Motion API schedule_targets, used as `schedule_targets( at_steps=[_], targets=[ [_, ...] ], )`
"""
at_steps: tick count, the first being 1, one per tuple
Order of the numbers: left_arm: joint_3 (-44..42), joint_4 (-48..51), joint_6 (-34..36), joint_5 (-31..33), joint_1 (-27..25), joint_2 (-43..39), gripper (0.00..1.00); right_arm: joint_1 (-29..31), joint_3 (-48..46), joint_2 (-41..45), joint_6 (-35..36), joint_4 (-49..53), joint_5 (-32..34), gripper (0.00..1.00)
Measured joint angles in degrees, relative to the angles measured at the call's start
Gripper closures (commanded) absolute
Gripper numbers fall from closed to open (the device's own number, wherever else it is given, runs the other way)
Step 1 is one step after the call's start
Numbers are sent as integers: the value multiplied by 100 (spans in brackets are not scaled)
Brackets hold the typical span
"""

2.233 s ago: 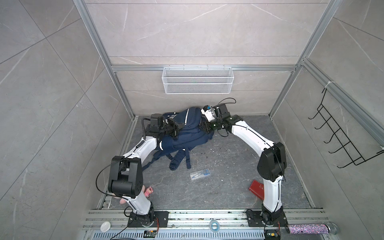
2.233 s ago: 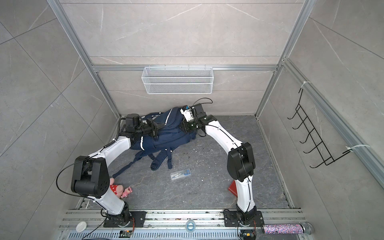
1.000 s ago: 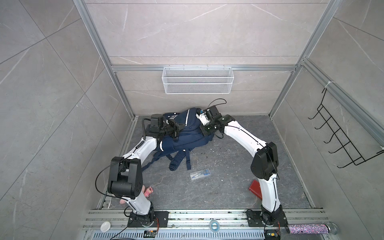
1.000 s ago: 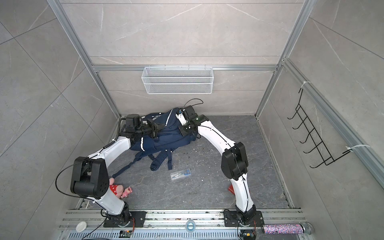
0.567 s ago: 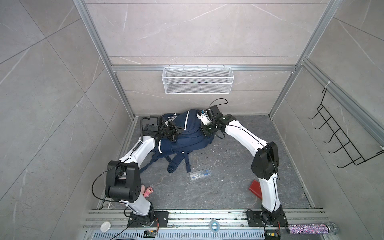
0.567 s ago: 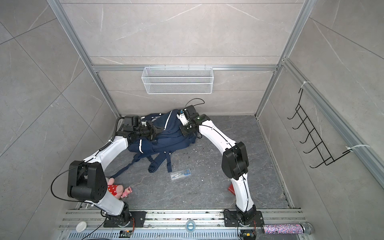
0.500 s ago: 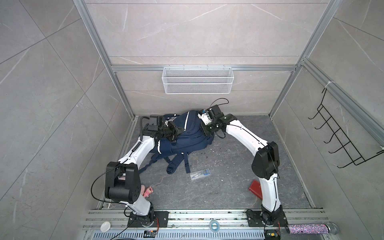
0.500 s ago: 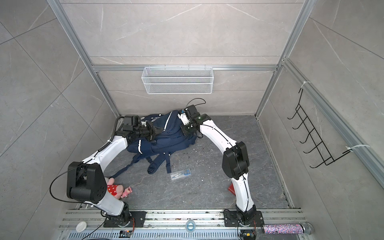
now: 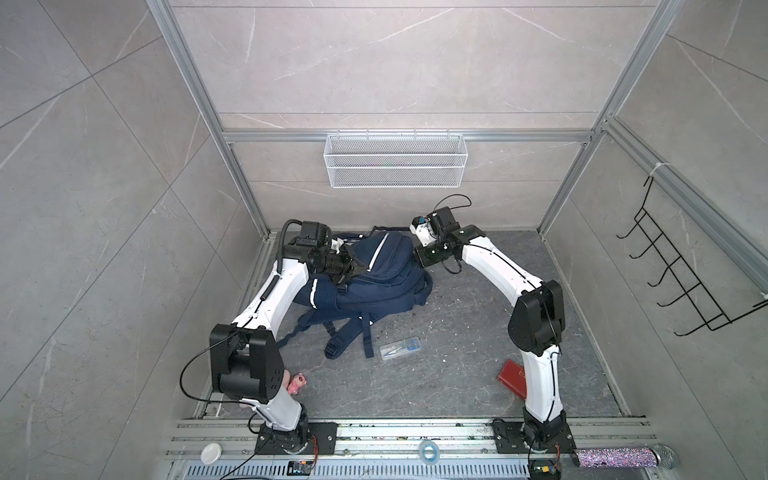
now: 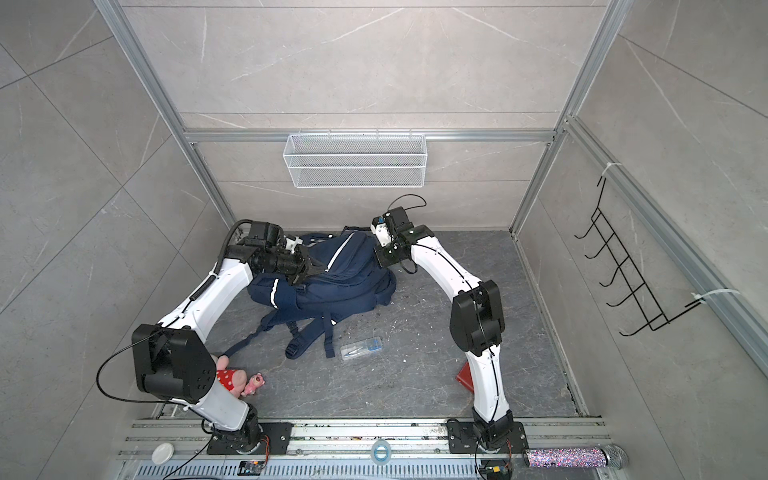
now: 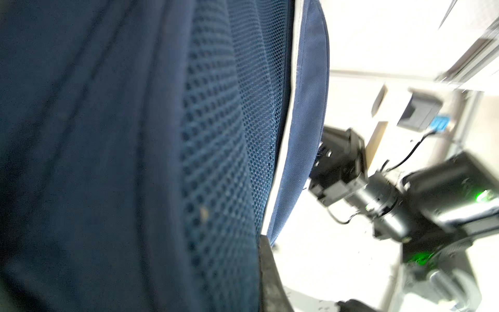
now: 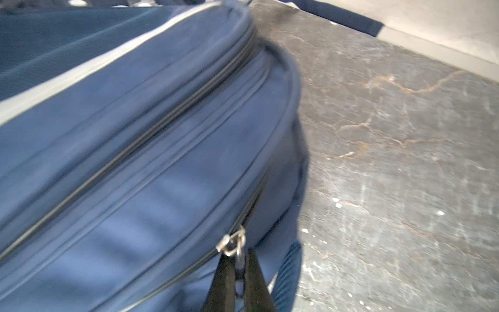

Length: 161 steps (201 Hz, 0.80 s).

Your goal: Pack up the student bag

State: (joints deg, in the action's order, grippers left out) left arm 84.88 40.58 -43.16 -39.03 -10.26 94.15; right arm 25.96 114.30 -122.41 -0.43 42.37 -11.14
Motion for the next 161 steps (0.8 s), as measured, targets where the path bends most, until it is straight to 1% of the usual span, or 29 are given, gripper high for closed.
schedule_targets(
  at_steps=[26, 75, 96, 100, 111, 121, 132, 145, 161],
  targets=[
    [199, 586, 520, 273, 17, 144, 100, -35, -7, -186, -46, -24, 120, 100],
    [7, 599, 697, 313, 448, 223, 100, -48, -754, -175, -385, -706, -177, 100],
    [313, 739, 745, 334, 466, 577, 100, -50, -1287, 13, -439, -1078, -208, 100],
    [433, 791, 748, 345, 452, 678, 90, -55, -1397, 61, -455, -1143, -190, 100],
    [769, 905, 754, 442, 407, 975, 67, -72, -1696, 214, -490, -1325, -133, 100],
    [1036, 868, 713, 610, 369, 1180, 48, -87, -1980, 365, -533, -1434, -39, 100],
    [1296, 664, 669, 951, 374, 1377, 28, -96, -2299, 551, -610, -1471, 59, 100],
    [1523, 503, 599, 1298, 426, 1521, 10, -70, -2653, 765, -697, -1482, 197, 100],
    [1620, 431, 551, 1659, 466, 1565, 1, 11, -2933, 964, -811, -1482, 310, 100]
  ],
)
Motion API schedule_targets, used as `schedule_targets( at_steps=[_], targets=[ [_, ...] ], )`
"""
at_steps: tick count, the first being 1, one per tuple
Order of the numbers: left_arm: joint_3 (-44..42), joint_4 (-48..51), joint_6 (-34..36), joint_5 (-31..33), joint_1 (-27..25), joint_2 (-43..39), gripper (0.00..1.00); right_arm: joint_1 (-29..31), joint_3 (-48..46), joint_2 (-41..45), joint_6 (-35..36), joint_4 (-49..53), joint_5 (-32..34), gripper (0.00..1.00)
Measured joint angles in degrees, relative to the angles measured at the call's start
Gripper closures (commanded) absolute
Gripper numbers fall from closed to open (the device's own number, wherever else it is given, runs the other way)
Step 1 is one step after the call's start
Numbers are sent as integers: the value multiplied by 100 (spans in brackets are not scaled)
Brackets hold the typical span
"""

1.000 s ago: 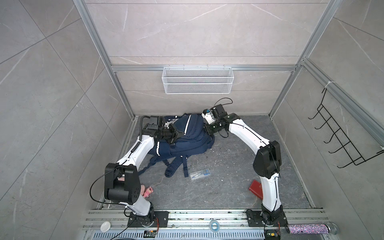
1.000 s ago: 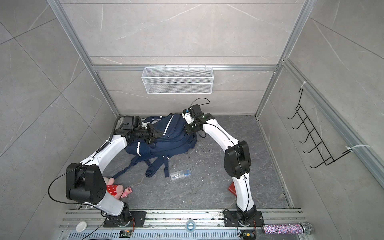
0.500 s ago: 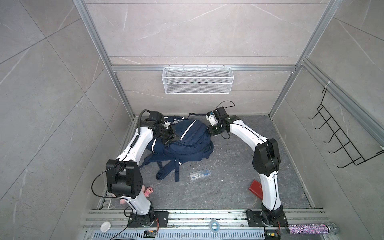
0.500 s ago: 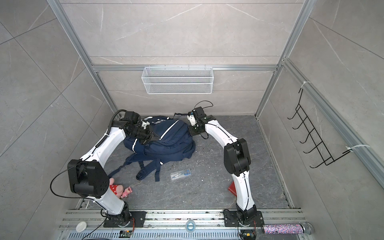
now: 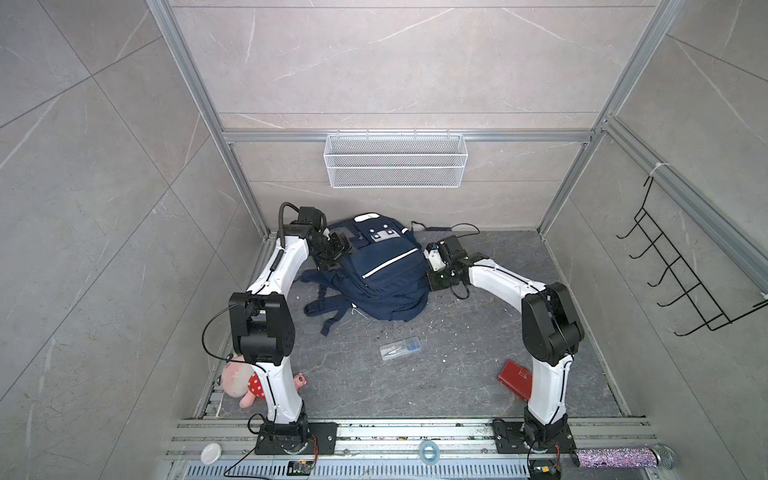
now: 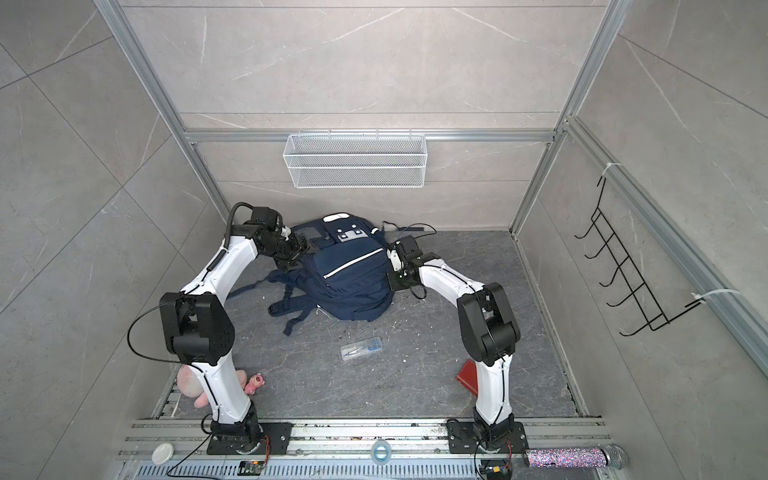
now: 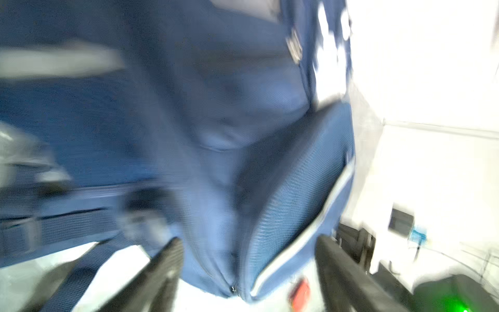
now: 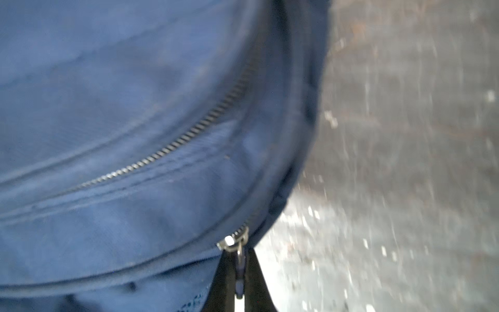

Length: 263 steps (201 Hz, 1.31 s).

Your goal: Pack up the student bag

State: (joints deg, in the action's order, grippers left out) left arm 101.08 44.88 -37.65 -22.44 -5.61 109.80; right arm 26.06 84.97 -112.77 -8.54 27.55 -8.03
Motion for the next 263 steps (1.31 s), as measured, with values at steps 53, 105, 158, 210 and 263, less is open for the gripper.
schedule_targets(
  at_steps=[53, 105, 158, 210, 263],
  targets=[
    [-1126, 7, 81, 323, 22, -846, 1, 737, 127, 13, -535, -50, -37, 100],
    [-2951, -566, -339, -586, -417, -1884, 0, 1145, 1401, -590, -634, 42, -509, 100],
    [-3620, -2044, -1207, -1147, -483, -1777, 15, 1497, 1478, -750, -721, 0, -686, 100],
    [-4520, -3582, -2245, -1532, -192, -1655, 35, 1567, 1097, -734, -793, -264, -903, 100],
    [-4634, -4140, -2581, -1580, -57, -1493, 80, 1554, 1088, -710, -531, -350, -1097, 100]
  ],
)
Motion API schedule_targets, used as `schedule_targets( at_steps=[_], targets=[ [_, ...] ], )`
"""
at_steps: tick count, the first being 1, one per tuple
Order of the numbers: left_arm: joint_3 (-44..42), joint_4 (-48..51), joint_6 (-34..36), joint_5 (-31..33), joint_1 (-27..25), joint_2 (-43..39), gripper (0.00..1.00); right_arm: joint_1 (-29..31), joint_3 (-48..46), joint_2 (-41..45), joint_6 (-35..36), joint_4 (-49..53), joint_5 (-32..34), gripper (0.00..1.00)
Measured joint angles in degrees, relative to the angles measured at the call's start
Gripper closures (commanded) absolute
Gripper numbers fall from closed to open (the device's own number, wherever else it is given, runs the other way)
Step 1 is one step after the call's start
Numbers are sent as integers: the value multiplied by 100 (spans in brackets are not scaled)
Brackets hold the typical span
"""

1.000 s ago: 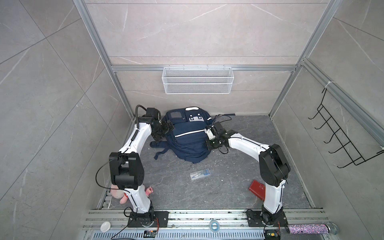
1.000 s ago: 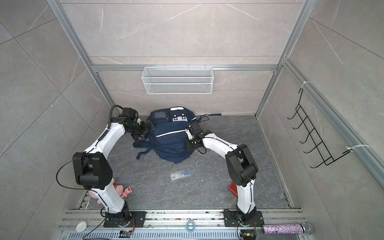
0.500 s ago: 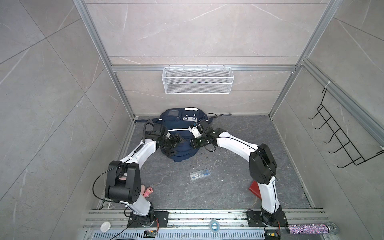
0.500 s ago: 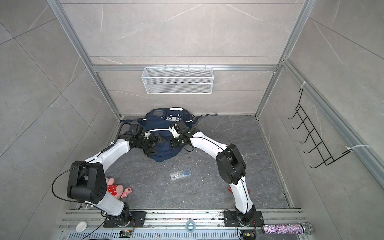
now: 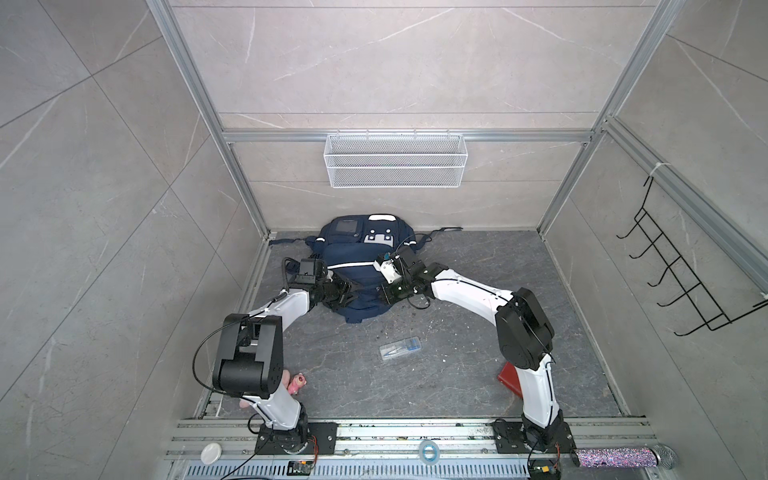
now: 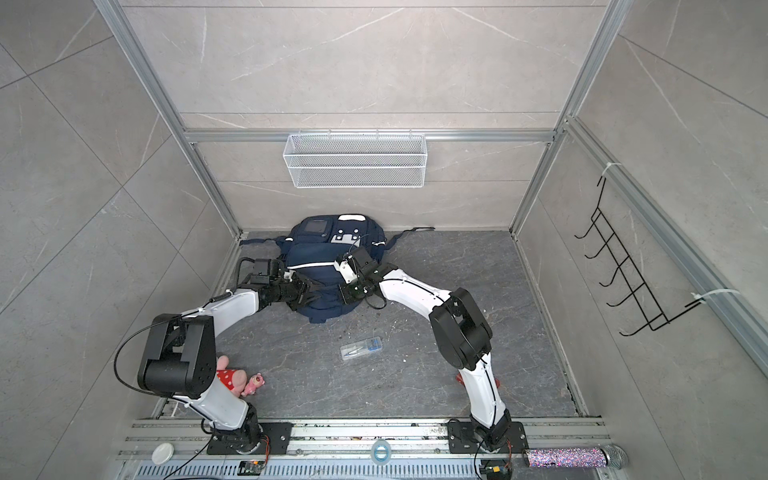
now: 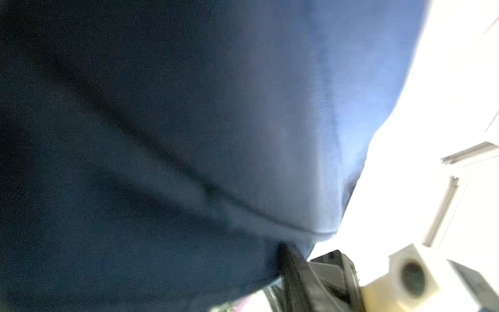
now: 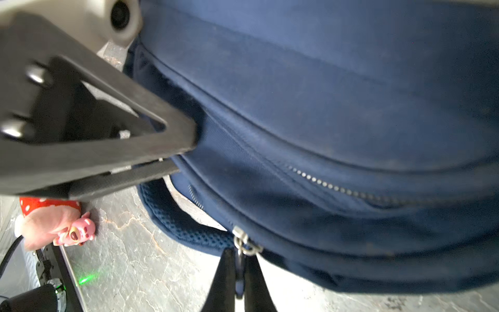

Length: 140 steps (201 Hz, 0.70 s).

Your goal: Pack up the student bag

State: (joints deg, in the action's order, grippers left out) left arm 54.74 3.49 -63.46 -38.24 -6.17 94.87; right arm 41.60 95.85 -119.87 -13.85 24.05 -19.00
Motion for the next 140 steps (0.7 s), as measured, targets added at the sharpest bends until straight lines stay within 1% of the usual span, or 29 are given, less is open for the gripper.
schedule_targets(
  at_steps=[18, 55, 97, 116, 140],
  targets=[
    [-59, -120, -109, -61, 66, 0, 100, -28, -70, 13, 111, 7, -55, 100],
    [-308, -332, -118, -192, 238, -61, 100, -219, -269, 120, 297, 11, -151, 100],
    [-385, -160, 24, -260, 424, -282, 100, -811, -249, 214, 365, 101, -243, 100],
    [-374, 46, 197, -280, 431, -350, 100, -938, -94, 210, 415, 234, -341, 100],
    [-319, 367, 479, -240, 479, -481, 100, -994, 442, -15, 468, 601, -332, 100]
  ],
)
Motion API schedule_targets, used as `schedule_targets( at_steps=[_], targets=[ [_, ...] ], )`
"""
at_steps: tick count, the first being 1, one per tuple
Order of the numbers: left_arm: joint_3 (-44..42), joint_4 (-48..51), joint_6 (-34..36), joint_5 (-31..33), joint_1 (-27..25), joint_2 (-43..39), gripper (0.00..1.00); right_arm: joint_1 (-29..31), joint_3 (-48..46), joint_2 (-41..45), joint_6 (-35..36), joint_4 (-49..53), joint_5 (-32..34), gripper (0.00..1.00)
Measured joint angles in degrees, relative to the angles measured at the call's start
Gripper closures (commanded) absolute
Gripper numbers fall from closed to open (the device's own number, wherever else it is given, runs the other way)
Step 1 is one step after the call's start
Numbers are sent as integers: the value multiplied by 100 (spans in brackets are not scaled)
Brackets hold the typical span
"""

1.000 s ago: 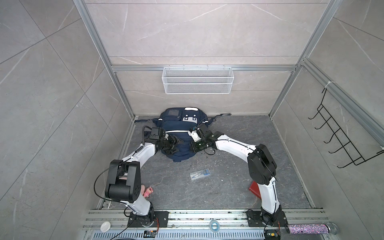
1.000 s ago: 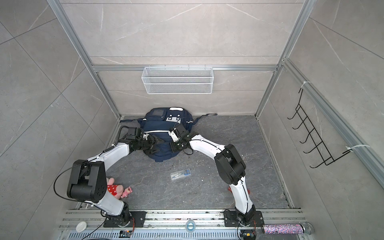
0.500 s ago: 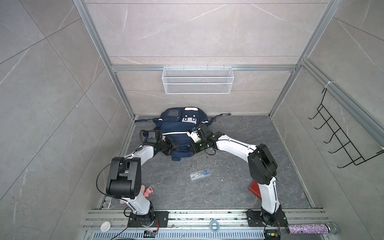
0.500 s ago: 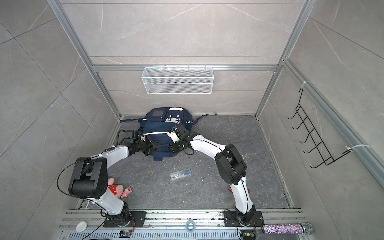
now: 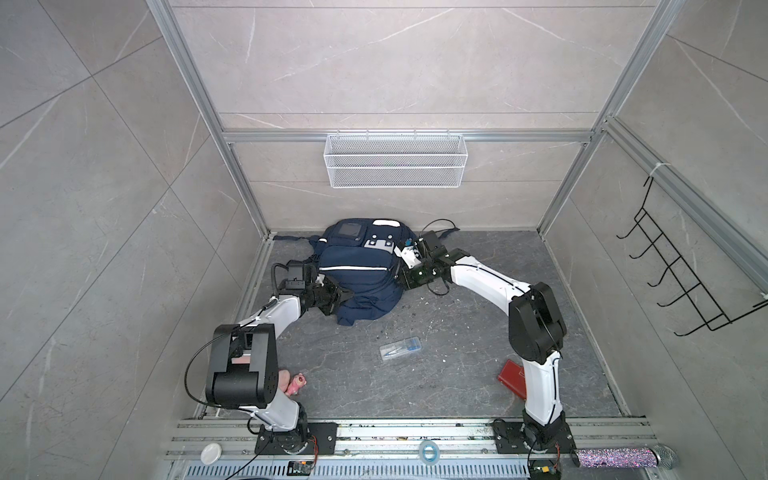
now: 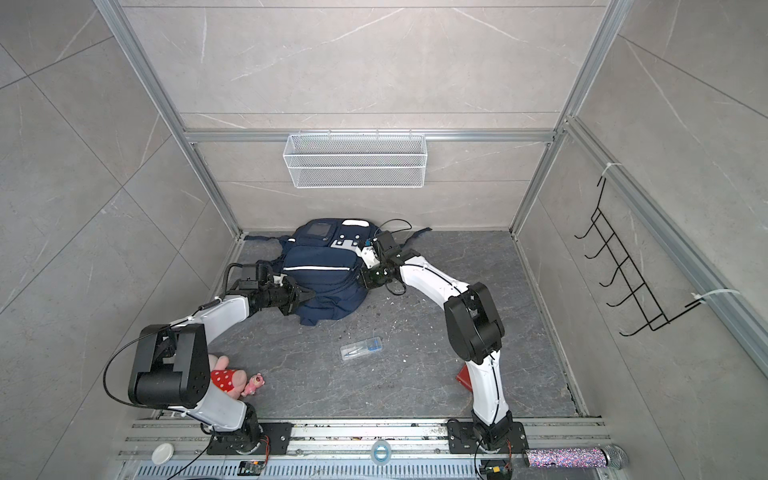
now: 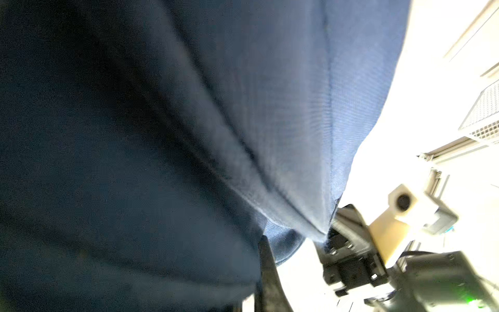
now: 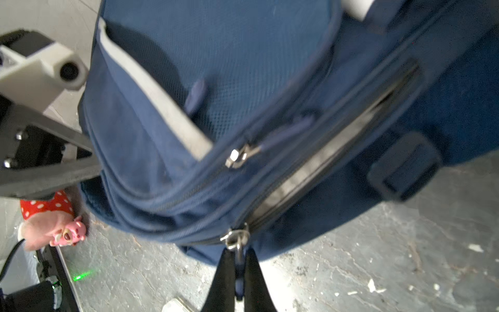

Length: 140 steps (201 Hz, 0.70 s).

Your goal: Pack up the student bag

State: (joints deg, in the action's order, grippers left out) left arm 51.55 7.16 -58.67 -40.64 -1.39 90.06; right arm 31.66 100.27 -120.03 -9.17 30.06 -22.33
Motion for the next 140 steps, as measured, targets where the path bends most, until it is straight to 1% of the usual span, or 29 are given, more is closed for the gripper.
schedule_targets(
  at_steps=[51, 110, 140],
  targets=[
    [144, 654, 608, 157, 79, -192, 100, -258, 957, -723, -24, 470, 138, 100],
    [435, 1346, 1145, 175, 94, -227, 100, -424, 1314, -986, -85, 645, 190, 100],
    [605, 1580, 1342, 195, 107, -227, 100, -426, 1294, -986, -15, 612, 142, 99]
  ],
)
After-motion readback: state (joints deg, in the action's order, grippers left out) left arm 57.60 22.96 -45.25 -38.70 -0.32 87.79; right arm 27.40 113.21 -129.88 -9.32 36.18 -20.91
